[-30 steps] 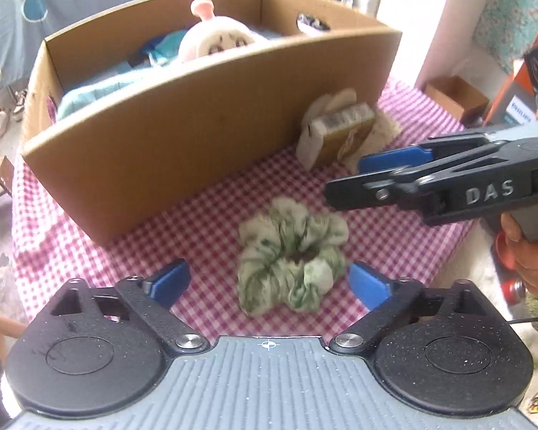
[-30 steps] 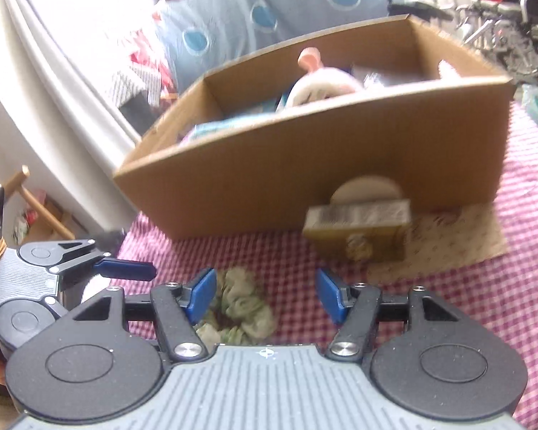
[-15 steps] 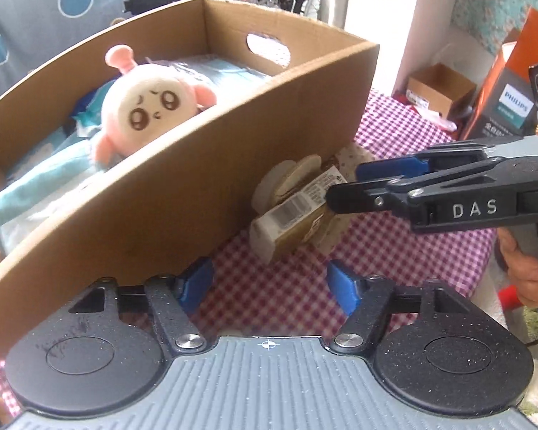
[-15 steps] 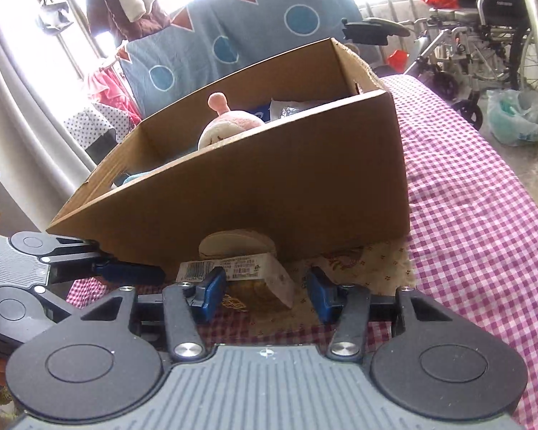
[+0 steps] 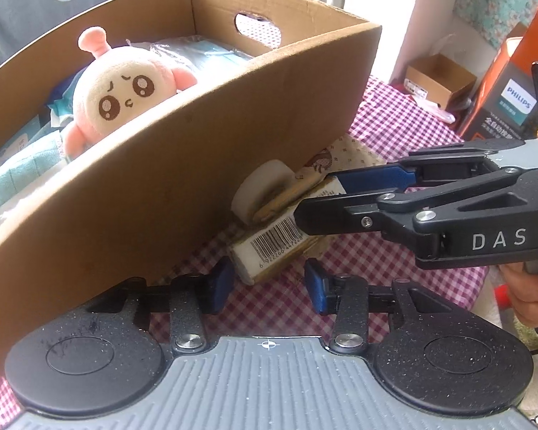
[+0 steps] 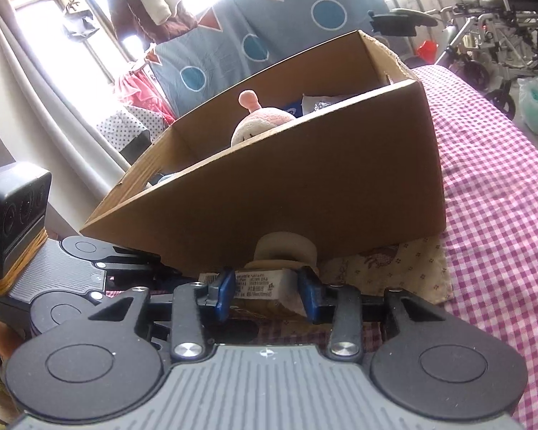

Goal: Organize soft objects
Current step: 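Lift the gold box over the box wall and release it inside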

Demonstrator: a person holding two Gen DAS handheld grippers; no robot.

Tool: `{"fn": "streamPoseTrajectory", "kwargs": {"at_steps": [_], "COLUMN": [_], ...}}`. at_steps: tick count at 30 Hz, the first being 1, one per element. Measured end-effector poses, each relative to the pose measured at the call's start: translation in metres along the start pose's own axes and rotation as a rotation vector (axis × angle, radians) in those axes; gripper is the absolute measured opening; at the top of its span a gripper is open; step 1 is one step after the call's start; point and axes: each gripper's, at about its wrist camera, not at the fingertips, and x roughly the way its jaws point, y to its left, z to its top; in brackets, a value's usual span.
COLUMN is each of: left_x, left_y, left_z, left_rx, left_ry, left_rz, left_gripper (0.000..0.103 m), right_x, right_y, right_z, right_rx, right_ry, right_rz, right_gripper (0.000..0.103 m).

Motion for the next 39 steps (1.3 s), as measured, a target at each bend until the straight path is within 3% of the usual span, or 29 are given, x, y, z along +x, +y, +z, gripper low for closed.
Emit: {"fn": "streamPoseTrajectory", "kwargs": {"at_steps": [5, 10, 16, 20, 24, 28, 35, 39], "left_x": [-0.022, -0.057, -0.104, -0.126, -0.129, -0.107, -0.050, -0.022], "left_y": [-0.004, -0.011, -0.006, 0.011, 0.043, 0.084, 0.124, 0.139], "left_z": [-0.009, -0.013, -0.005, 0.014, 0.038, 0.060, 0.075, 0.086], "left_rx": [-0.012, -0.012, -0.014, -0.027, -0.060, -0.150, -0.226, -0.236], "left_ry": [-0.038, -0.132, -0.276, -0.332, -0.315, -0.219, 0.015, 0.102], "left_rz": [-0.018, 0.001, 0.051, 0.085, 0.076, 0.029, -0.056, -0.072], "left_gripper": [0.041, 0.040, 0.040, 0.040, 0.040, 0.040, 0.040, 0.040], "right_x": [-0.026, -0.054, -0.062, -0.045, -0.007, 0.045, 0.120, 0.144], "right_y": [0.021, 0.055, 0.095, 0.106, 0.103, 0.075, 0.008, -0.002], "right_z": [-0.006, 0.003, 0.043, 0.081, 0.123, 0.149, 0.152, 0.144], "right_rx": [0.015, -0.037, -0.157, -0.196, -0.172, 0.010, 0.367, 0.422], "right_ry": [-0.045, -0.132, -0.217, -0.207, -0.098, 0.091, 0.409, 0.538], "right_rz": [-0.009, 0.000, 0.007, 0.025, 0.031, 0.054, 0.072, 0.033], "right_gripper": [0.042, 0.042, 0.042, 0.042, 0.042, 0.042, 0.043, 0.045]}}
